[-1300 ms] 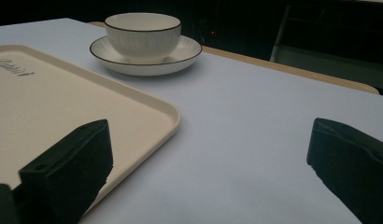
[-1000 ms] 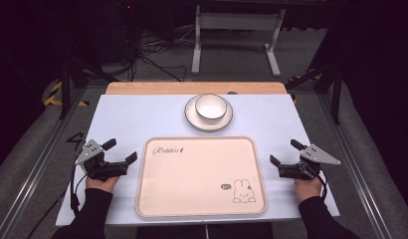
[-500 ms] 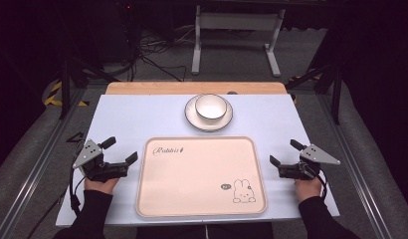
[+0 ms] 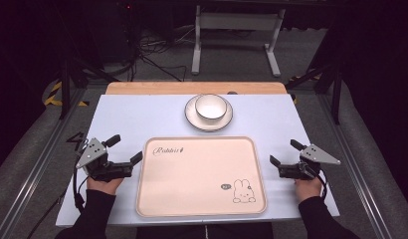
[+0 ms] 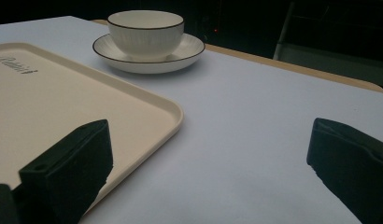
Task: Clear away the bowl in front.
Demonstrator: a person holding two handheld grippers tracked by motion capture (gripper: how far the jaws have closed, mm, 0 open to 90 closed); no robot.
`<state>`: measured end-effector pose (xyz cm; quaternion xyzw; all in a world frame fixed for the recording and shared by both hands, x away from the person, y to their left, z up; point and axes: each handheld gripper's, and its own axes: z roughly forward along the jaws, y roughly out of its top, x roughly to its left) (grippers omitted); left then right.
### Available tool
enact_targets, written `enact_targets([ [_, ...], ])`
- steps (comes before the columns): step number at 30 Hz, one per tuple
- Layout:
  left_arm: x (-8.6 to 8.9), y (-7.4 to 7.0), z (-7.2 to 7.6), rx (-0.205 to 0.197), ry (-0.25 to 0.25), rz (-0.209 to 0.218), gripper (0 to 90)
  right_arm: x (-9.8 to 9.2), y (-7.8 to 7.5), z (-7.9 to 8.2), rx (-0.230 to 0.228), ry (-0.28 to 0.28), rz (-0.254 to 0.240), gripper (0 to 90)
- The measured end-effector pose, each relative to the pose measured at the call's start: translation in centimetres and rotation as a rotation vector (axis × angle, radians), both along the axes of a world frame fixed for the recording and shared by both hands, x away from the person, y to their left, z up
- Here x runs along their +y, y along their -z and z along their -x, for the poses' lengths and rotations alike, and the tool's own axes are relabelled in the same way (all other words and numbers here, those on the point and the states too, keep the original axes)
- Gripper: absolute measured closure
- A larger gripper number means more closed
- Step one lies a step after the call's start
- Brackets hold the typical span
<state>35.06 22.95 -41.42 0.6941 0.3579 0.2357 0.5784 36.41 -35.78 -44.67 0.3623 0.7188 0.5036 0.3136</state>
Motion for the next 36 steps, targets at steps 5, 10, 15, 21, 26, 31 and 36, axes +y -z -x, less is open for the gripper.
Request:
enact_targets([
  [5, -0.7, -0.5, -0.5, 0.035, -0.007, -0.011, 1.9, 0.0, 0.0, 0.0, 0.000, 0.003, -0.002, 0.9],
  [10, -1.8, -1.2, -1.1, 0.049, 0.011, -0.019, 2.6, 0.0, 0.0, 0.0, 0.002, 0.005, 0.001, 0.9],
  [15, -2.5, -1.9, -2.0, 0.046, 0.007, 0.000, 3.3, 0.0, 0.0, 0.0, 0.003, 0.004, -0.002, 0.9],
  [21, -4.0, -2.4, -3.1, 0.050, 0.046, -0.007, 6.7, 0.0, 0.0, 0.0, 0.004, 0.003, -0.001, 1.0],
  [26, -5.3, -3.0, -4.2, 0.052, 0.064, -0.004, 6.7, 0.0, 0.0, -0.1, 0.006, 0.004, 0.000, 1.0],
  [31, -6.4, -3.6, -5.1, 0.034, 0.086, -0.032, 7.2, 0.0, 0.0, -0.1, 0.006, 0.005, -0.002, 0.9],
  [36, -7.3, -4.1, -6.1, 0.045, 0.121, -0.035, 7.5, 0.0, 0.0, -0.1, 0.008, 0.005, -0.002, 1.0],
])
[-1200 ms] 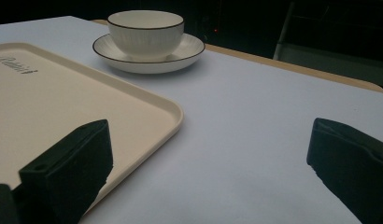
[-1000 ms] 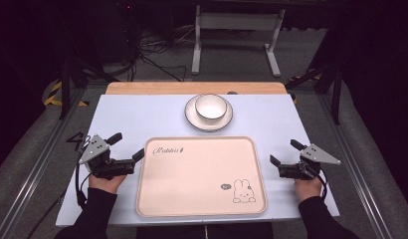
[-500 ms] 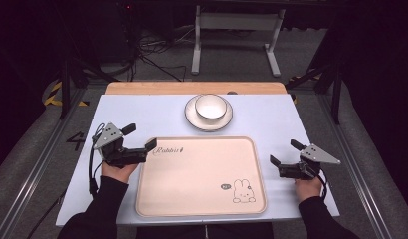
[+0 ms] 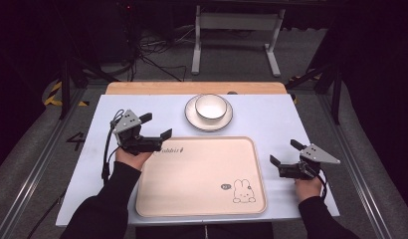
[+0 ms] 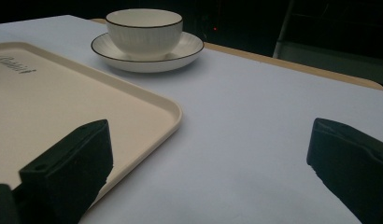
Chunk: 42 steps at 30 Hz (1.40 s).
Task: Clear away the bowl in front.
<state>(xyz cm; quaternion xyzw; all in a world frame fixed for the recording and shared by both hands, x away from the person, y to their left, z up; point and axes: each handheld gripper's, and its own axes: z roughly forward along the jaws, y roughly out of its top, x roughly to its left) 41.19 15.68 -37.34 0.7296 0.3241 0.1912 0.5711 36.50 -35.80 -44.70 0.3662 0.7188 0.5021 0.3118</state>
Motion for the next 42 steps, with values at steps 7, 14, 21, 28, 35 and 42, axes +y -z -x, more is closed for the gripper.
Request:
enact_targets([
  [7, -1.3, -0.1, -1.4, 0.001, 0.005, -0.019, 8.0, 0.0, 0.0, 0.0, 0.000, 0.004, 0.004, 1.0],
  [14, -3.4, -1.1, -2.3, -0.011, 0.053, -0.032, 8.2, 0.0, 0.0, 0.0, 0.000, 0.015, 0.003, 1.0],
  [21, -4.6, -2.0, -3.4, -0.003, 0.105, -0.036, 9.2, 0.0, 0.0, 0.1, -0.001, 0.016, 0.007, 0.9],
  [28, -5.0, -2.1, -5.2, 0.045, 0.089, -0.041, 8.2, 0.0, 0.1, 0.1, -0.002, 0.013, 0.005, 0.9],
  [35, -6.0, -2.4, -6.3, 0.032, 0.097, -0.070, 7.1, -0.1, 0.1, 0.0, 0.000, 0.008, -0.008, 0.9],
  [42, -7.2, -2.1, -7.1, 0.031, 0.135, -0.104, 5.6, -0.2, 0.0, 0.0, 0.003, 0.000, -0.018, 1.0],
])
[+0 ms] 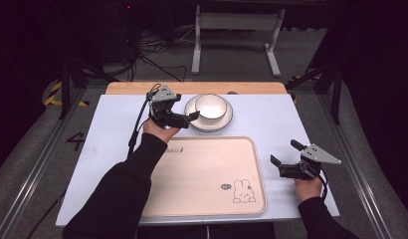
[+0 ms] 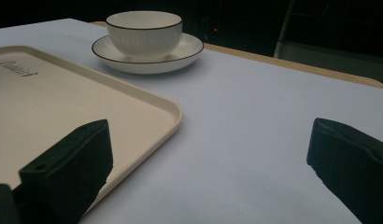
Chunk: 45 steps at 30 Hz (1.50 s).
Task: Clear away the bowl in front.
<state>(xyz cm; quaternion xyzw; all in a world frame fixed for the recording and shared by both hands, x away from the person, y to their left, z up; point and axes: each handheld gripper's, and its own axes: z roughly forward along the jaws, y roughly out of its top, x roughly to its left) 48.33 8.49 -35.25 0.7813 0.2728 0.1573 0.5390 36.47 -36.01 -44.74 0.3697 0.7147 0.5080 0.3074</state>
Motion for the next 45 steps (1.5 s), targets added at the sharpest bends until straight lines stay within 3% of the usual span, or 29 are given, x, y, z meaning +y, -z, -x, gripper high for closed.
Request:
enact_targets([
  [8, -1.0, -0.3, -1.3, 0.017, 0.025, 0.005, 4.4, 0.0, 0.0, 0.0, 0.003, 0.000, -0.001, 1.0],
  [9, -1.1, -0.5, -1.4, 0.016, 0.043, -0.009, 5.9, 0.0, 0.0, 0.0, 0.005, -0.001, -0.001, 1.0],
  [12, -2.2, -1.2, -1.9, 0.001, 0.093, -0.119, 9.5, 0.0, 0.0, 0.0, 0.006, -0.005, -0.002, 1.0],
  [13, -2.3, -1.2, -2.0, -0.010, 0.095, -0.119, 9.2, -0.1, 0.0, -0.1, 0.007, -0.006, -0.006, 1.0],
  [18, -2.8, -1.4, -3.0, 0.019, 0.073, -0.072, 4.8, -0.1, 0.0, -0.1, 0.010, -0.010, -0.009, 1.0],
  [24, -3.6, -1.0, -4.5, 0.073, 0.139, -0.070, 13.3, -0.1, 0.0, 0.0, 0.015, -0.012, -0.005, 1.0],
  [27, -3.9, -0.9, -5.1, 0.066, 0.144, -0.076, 17.5, 0.0, 0.0, 0.0, 0.017, -0.014, -0.007, 1.0],
  [28, -4.0, -0.9, -5.4, 0.049, 0.170, -0.069, 20.2, 0.0, 0.0, 0.0, 0.017, -0.015, -0.007, 1.0],
  [31, -4.3, -0.7, -5.8, 0.054, 0.184, -0.052, 20.1, -0.1, 0.0, -0.1, 0.017, -0.018, -0.007, 1.0],
  [33, -4.9, -0.6, -5.9, 0.023, 0.162, -0.098, 17.1, -0.1, 0.0, -0.1, 0.017, -0.020, -0.009, 1.0],
  [35, -5.3, -0.2, -6.2, 0.014, 0.186, -0.099, 14.9, -0.1, 0.0, 0.0, 0.017, -0.021, -0.009, 1.0],
  [37, -5.6, -0.1, -6.3, 0.019, 0.191, -0.105, 14.7, -0.1, 0.0, 0.0, 0.018, -0.024, -0.010, 1.0],
  [40, -6.5, 0.5, -6.7, 0.031, 0.186, -0.162, 14.6, -0.1, 0.0, 0.0, 0.017, -0.024, -0.009, 1.0],
  [45, -7.3, 1.4, -7.3, 0.066, 0.203, -0.185, 14.7, -0.1, 0.0, 0.0, 0.018, -0.026, -0.012, 1.0],
])
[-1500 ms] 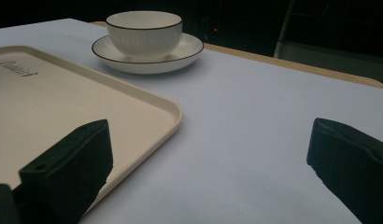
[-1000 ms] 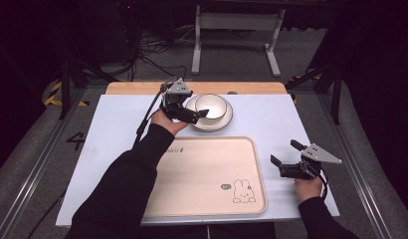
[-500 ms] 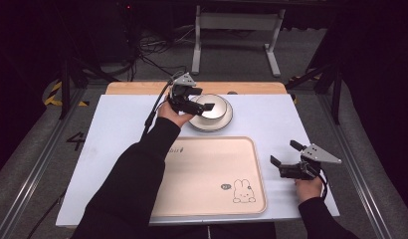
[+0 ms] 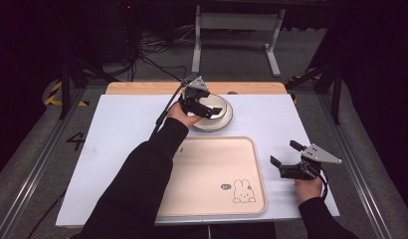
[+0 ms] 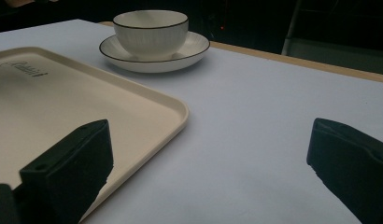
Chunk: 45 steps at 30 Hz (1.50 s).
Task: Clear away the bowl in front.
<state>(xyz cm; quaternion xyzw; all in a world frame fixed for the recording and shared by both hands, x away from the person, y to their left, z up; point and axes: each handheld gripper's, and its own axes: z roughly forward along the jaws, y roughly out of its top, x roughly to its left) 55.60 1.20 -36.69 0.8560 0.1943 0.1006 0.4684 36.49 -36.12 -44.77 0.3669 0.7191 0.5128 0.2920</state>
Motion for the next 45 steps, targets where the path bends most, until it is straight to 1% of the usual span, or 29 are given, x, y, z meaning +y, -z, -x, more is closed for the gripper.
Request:
enact_targets([
  [2, -0.2, 0.4, -0.3, 0.020, -0.009, -0.015, 14.7, 0.0, 0.0, 0.0, 0.000, 0.000, 0.000, 1.0],
  [5, -0.4, 0.9, -0.6, 0.046, -0.009, -0.036, 15.0, 0.0, 0.0, 0.0, 0.001, -0.001, -0.001, 1.0],
  [9, -0.6, 1.4, -0.7, 0.068, -0.010, -0.067, 17.4, 0.0, 0.0, 0.0, 0.001, -0.003, -0.003, 1.0],
  [12, -0.9, 1.7, -0.8, 0.077, -0.021, -0.080, 19.9, 0.0, 0.0, 0.0, 0.002, -0.003, -0.004, 1.0],
  [14, -1.0, 1.8, -0.8, 0.094, -0.021, -0.075, 21.3, 0.0, 0.0, 0.0, 0.003, -0.002, -0.001, 1.0],
  [17, -1.3, 2.0, -0.7, 0.104, -0.014, -0.075, 23.8, 0.0, 0.0, 0.0, 0.003, -0.004, -0.002, 1.0],
  [18, -1.5, 2.2, -0.6, 0.115, -0.002, -0.090, 25.0, 0.0, 0.0, 0.0, 0.004, -0.004, -0.002, 1.0],
  [19, -1.6, 2.3, -0.6, 0.115, 0.000, -0.099, 25.8, 0.0, 0.0, 0.0, 0.004, -0.005, -0.003, 1.1],
  [21, -1.7, 2.4, -0.6, 0.117, 0.004, -0.104, 26.7, 0.0, 0.0, 0.0, 0.004, -0.005, -0.005, 1.0],
  [23, -1.8, 2.6, -0.6, 0.136, 0.015, -0.104, 27.5, 0.0, 0.0, 0.0, 0.002, -0.006, -0.004, 1.0],
  [25, -1.8, 2.7, -0.8, 0.143, 0.025, -0.119, 27.8, 0.0, 0.0, 0.0, 0.003, -0.006, -0.004, 1.0],
  [27, -1.8, 2.7, -0.8, 0.141, 0.027, -0.120, 28.3, 0.0, 0.0, 0.0, 0.003, -0.007, -0.003, 1.0],
  [28, -1.8, 2.8, -0.9, 0.137, 0.035, -0.135, 28.3, 0.0, 0.0, 0.0, 0.003, -0.007, -0.006, 1.0],
  [30, -1.8, 2.9, -0.9, 0.133, 0.047, -0.146, 29.4, 0.0, 0.0, 0.0, 0.005, -0.006, -0.006, 1.0],
  [31, -1.9, 2.9, -0.9, 0.125, 0.051, -0.166, 29.6, 0.0, 0.0, 0.0, 0.005, -0.006, -0.006, 1.0],
  [33, -2.0, 3.1, -0.9, 0.112, 0.051, -0.187, 29.8, 0.0, 0.0, 0.0, 0.006, -0.006, -0.005, 1.0],
  [37, -2.1, 3.2, -0.8, 0.098, 0.054, -0.210, 34.9, 0.0, 0.0, 0.0, 0.008, -0.007, -0.006, 1.1],
  [38, -2.1, 3.2, -0.8, 0.098, 0.054, -0.210, 36.3, 0.0, 0.0, 0.0, 0.008, -0.008, -0.006, 1.0],
  [40, -2.3, 3.3, -0.7, 0.086, 0.057, -0.243, 39.2, -0.1, 0.0, 0.0, 0.008, -0.008, -0.007, 1.0],
  [41, -2.3, 3.3, -0.7, 0.086, 0.057, -0.243, 41.8, -0.1, 0.0, 0.0, 0.008, -0.008, -0.007, 1.0],
  [42, -2.4, 3.3, -0.7, 0.084, 0.057, -0.257, 41.8, -0.1, 0.0, 0.0, 0.008, -0.008, -0.008, 1.0],
  [43, -2.4, 3.4, -0.7, 0.089, 0.055, -0.259, 43.8, -0.1, 0.0, 0.0, 0.008, -0.008, -0.008, 1.0],
  [44, -2.4, 3.5, -0.7, 0.102, 0.058, -0.263, 48.9, -0.1, 0.0, 0.0, 0.007, -0.010, -0.009, 1.0],
  [45, -2.5, 3.6, -0.7, 0.110, 0.052, -0.259, 48.9, -0.1, 0.0, 0.0, 0.007, -0.010, -0.009, 1.0],
])
